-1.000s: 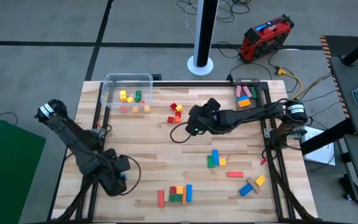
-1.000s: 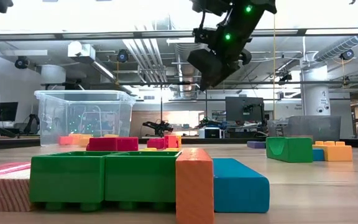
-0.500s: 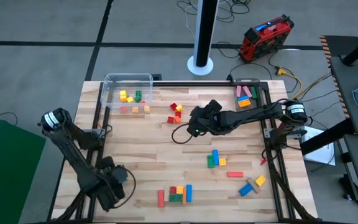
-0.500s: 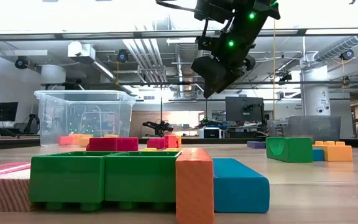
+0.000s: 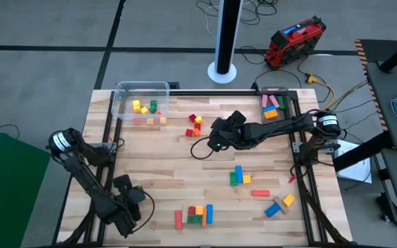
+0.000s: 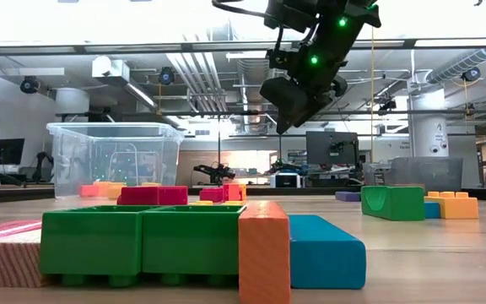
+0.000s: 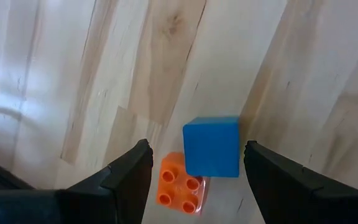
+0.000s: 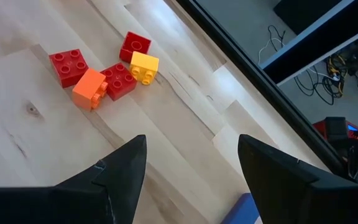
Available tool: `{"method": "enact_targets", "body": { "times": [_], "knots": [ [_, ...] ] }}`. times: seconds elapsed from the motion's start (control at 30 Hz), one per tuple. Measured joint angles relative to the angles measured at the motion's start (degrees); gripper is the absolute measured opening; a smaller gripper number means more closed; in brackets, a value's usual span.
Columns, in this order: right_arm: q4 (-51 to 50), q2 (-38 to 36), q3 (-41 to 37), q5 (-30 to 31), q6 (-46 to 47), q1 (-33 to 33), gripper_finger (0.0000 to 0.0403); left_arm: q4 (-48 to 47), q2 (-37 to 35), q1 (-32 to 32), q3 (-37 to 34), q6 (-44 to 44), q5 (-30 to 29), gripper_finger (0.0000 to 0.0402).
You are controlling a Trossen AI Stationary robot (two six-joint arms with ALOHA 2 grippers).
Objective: Sort blocks by size
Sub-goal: Put the blue square wooden block into the transparent bin
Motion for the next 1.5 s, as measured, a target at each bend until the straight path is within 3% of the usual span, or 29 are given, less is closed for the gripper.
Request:
{"method": "enact_targets", "body": {
  "times": [0.43,0.77,0.9,1.0,1.33,1.43,1.5],
  "knots": [
    [0.4,0.0,-0.6,-0.8,0.0,0.0,0.0244,8.5,-0.2,0.0,-5.8,-0.1,-1.1,0.0219],
    [0.8,0.0,-2.0,-1.5,1.5,0.0,0.0229,8.1,-0.5,0.0,-6.4,1.5,-1.4,0.0123],
    [0.8,0.0,-2.8,-1.6,2.2,0.1,0.0226,6.6,-1.3,0.0,-6.3,1.8,-1.7,0.0107],
    [0.8,0.0,-3.2,-1.6,2.8,0.4,0.0226,3.5,-3.3,0.0,-5.6,2.2,-7.3,0.0116],
    [0.9,0.0,-3.4,-3.6,3.0,1.1,0.0213,-8.1,-20.0,6.3,-5.3,6.3,-37.5,0.0119],
    [1.3,0.0,-3.4,-3.6,3.0,1.1,0.0207,-10.8,-26.1,11.6,-5.4,7.7,-42.6,0.0118],
    [2.1,0.0,-3.4,-3.7,3.0,1.1,0.0203,-10.6,-30.0,16.4,-5.4,9.5,-43.1,0.0118]
  ]
}}
